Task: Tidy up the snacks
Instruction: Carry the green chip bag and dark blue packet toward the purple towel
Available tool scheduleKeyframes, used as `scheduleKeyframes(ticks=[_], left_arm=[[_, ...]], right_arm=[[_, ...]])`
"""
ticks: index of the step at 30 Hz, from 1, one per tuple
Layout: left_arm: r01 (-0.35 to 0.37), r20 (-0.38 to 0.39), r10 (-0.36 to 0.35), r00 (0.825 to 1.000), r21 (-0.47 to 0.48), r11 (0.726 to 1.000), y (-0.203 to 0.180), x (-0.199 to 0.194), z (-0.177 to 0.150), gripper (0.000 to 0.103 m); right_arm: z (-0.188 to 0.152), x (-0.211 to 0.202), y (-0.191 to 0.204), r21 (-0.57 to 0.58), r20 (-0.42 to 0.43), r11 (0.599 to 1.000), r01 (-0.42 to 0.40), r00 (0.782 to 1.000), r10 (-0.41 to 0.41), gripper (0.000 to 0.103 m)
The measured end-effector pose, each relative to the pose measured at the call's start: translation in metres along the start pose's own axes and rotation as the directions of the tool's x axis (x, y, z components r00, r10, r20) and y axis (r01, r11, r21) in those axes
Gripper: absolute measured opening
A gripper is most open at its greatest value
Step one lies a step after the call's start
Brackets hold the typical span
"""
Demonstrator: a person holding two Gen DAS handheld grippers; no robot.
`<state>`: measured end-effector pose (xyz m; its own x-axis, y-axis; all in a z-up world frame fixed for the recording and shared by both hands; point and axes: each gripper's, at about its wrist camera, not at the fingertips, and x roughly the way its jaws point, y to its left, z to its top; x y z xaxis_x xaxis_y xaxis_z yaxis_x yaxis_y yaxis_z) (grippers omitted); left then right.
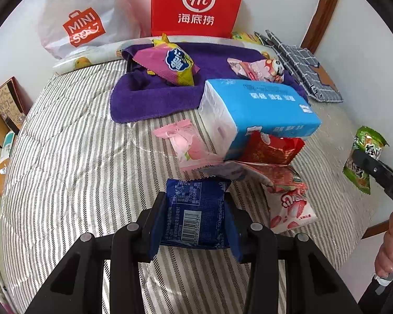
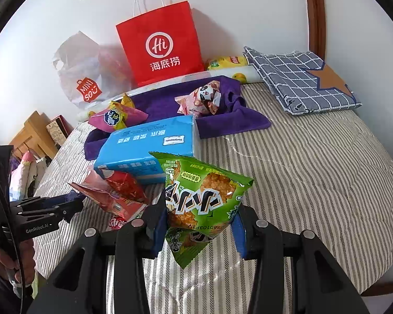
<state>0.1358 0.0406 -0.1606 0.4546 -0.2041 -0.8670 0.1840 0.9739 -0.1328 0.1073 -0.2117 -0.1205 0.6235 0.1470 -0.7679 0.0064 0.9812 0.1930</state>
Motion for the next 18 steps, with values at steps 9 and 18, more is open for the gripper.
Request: scheduleKeyframes(ticks=[9,18], left_arm=[[0.018,0.051,-0.018,0.999,-0.011,1.0,0.003,-0.024,-0.006,0.039],[0.049,0.096,-0.047,0.994,-0.012,0.999,-0.002,-0.044,-0.005,0.039]], right_arm=[[-0.002,-0.017,0.01,-0.013,0.029,1.0,-0.013,0.999,0.013,0.042],[-0.001,-0.033,0.013,-0.011,0.055,0.999,-0.038,0.998,0.038,0.042]])
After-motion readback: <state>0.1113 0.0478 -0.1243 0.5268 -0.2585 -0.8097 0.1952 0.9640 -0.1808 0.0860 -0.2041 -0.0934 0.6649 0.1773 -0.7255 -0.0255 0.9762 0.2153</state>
